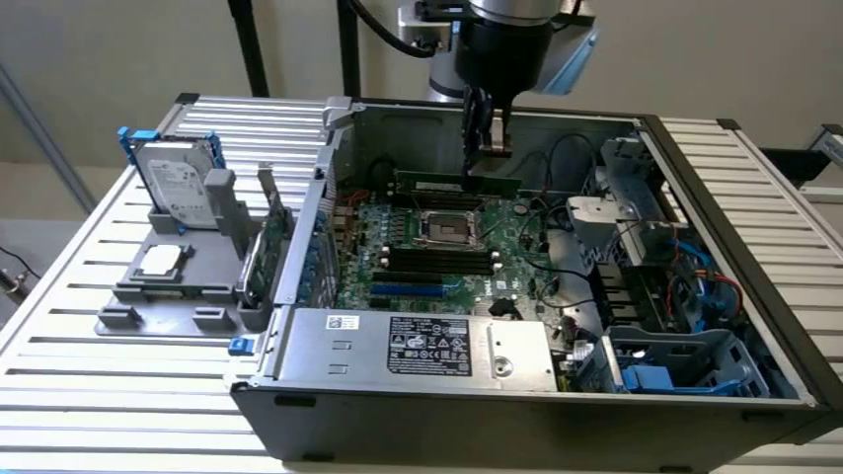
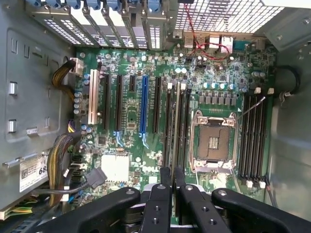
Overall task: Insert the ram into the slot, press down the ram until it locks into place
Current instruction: 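Insert the ram into the slot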
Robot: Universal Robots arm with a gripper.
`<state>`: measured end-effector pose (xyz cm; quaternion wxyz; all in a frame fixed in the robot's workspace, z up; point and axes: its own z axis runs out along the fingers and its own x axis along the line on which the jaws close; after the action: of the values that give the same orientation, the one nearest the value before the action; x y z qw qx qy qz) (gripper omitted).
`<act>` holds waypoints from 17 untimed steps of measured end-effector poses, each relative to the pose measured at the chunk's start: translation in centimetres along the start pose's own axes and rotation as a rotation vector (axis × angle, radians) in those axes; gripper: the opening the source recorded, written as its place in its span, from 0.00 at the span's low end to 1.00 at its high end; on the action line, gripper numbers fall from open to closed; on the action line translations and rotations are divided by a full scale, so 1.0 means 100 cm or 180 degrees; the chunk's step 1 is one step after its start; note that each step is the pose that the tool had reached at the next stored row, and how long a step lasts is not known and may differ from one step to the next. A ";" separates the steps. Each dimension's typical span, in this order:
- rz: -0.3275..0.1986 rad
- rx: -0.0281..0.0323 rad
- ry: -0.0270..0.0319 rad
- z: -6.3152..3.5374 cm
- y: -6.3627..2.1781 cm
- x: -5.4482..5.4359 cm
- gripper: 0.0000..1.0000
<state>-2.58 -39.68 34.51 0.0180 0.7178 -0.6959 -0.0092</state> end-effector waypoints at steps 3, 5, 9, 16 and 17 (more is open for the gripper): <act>0.0000 0.0000 0.0000 0.0056 0.0032 0.000 0.13; -0.0001 0.0000 0.0000 0.0094 0.0042 0.000 0.13; -0.0009 0.0000 0.0000 0.0166 0.0040 0.000 0.13; -0.0031 0.0001 0.0001 0.0293 0.0035 0.000 0.13; -0.0035 0.0001 0.0001 0.0311 0.0035 0.000 0.13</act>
<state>-3.04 -39.70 31.42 0.0180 0.7217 -0.6919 -0.0091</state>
